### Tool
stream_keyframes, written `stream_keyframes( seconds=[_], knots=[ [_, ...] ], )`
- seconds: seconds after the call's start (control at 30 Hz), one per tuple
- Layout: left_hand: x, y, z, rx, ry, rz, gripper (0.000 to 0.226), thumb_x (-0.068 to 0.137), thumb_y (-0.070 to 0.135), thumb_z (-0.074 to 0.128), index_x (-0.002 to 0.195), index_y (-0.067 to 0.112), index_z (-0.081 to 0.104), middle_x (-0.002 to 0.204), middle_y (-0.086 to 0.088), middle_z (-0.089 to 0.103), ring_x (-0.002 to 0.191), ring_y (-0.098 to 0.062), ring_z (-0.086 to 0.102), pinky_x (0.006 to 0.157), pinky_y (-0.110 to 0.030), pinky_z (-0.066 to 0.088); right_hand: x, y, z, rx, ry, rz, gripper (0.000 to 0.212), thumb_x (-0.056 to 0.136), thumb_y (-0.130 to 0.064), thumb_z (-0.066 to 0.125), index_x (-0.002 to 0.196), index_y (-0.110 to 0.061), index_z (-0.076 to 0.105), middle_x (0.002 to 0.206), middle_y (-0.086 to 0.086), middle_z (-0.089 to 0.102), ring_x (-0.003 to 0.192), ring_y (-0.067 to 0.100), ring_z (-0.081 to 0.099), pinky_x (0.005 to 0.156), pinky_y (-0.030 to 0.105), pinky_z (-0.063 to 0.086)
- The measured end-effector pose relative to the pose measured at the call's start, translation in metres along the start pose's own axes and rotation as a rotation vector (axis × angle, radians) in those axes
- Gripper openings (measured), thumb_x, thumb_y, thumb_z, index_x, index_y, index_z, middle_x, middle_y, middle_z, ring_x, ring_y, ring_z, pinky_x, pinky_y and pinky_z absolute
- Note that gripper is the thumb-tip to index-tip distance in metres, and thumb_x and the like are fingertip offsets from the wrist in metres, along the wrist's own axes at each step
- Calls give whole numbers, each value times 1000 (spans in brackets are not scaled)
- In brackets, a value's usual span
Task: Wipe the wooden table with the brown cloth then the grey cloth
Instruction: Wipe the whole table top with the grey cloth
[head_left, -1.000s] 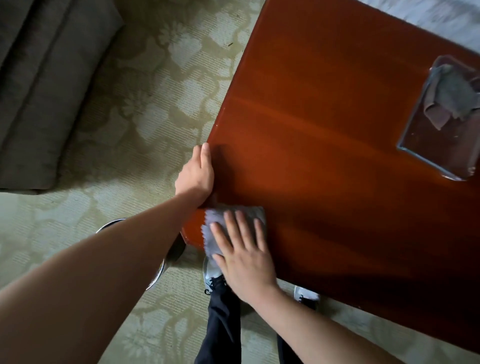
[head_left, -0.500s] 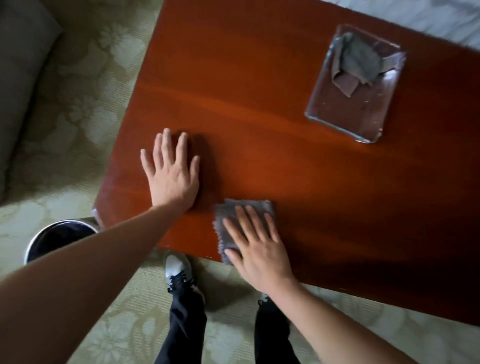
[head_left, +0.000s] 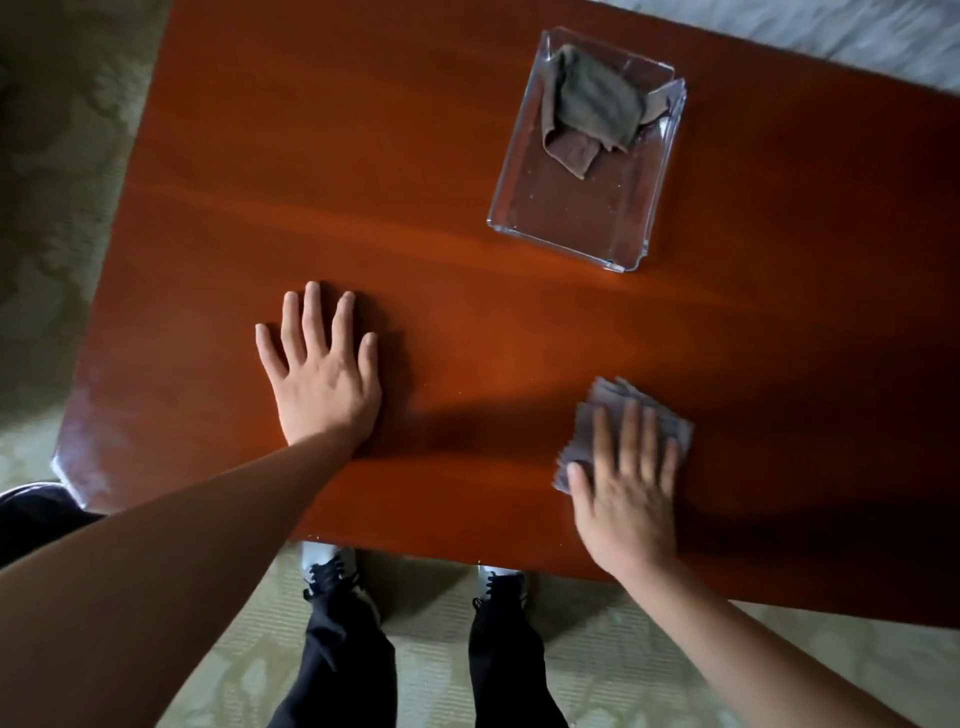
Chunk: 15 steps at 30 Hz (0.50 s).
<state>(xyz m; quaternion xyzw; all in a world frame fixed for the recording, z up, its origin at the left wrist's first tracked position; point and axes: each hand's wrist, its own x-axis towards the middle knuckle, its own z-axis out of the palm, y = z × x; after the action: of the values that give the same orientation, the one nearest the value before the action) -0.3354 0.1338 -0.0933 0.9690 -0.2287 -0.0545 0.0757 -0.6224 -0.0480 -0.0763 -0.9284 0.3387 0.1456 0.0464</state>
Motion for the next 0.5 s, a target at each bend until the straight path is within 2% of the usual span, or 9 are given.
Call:
stream_keyframes(
  seconds=[0.17,0.27,0.37,0.5],
  knots=[
    [0,-3,0,-118,58,-14,59,110,42,19,162,17,30,173,-6,22,162,-24,10,129,-56,6,82,-124,-16,118,127,-182,68,104,-53,38,164,-21,31,172,14,22,160,34,16,126,60,15],
    [0,-5,0,-206,109,-43,59,109,35,22,163,10,26,171,-7,27,161,-20,15,130,-53,8,127,-180,-26,125,137,-299,67,106,-53,32,166,-24,23,175,11,13,162,31,7,127,59,11],
    [-1,-6,0,-212,120,-42,58,109,32,23,162,9,27,171,-7,28,161,-19,15,130,-52,8,145,-186,-33,90,131,-355,67,107,-55,29,167,-26,21,175,9,11,162,29,4,127,57,9],
    [-1,-4,1,-131,104,-22,59,109,36,20,161,10,33,171,-10,27,161,-24,16,129,-55,10,142,-135,-30,126,193,-316,67,105,-56,39,164,-26,32,174,7,20,162,27,13,128,54,13]
  ],
)
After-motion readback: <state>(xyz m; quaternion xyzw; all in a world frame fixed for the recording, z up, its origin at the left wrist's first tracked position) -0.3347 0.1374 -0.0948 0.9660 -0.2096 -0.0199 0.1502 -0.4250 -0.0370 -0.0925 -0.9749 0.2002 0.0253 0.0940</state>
